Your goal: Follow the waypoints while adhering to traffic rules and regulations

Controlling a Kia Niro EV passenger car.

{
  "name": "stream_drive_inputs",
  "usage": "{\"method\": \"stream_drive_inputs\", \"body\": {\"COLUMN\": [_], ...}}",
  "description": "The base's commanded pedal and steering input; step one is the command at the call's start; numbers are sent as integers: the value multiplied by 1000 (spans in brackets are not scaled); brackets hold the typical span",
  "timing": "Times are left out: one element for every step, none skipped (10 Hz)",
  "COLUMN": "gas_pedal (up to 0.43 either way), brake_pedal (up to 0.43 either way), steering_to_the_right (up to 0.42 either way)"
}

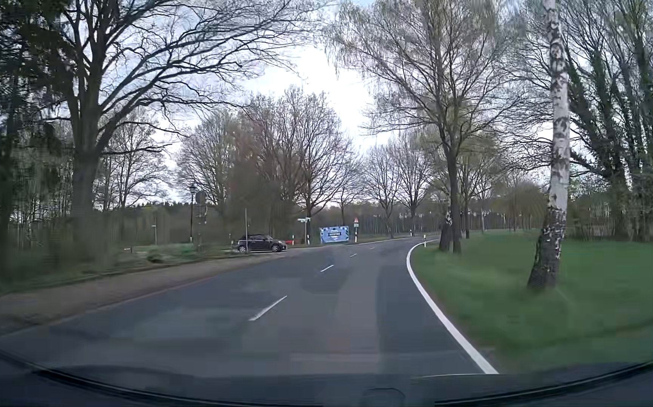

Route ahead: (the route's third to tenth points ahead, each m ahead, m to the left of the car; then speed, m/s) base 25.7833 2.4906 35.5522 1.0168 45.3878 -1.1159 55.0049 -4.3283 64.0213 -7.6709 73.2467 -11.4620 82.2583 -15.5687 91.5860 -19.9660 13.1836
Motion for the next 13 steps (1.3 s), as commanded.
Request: {"method": "stream_drive_inputs", "body": {"gas_pedal": [197,197,197,197,197,197,197,197,197,197,197,197,197], "brake_pedal": [0,0,0,0,6,0,0,0,0,0,0,0,0], "steering_to_the_right": [21,21,23,24,26,29,30,30,28,28,28,28,29]}}
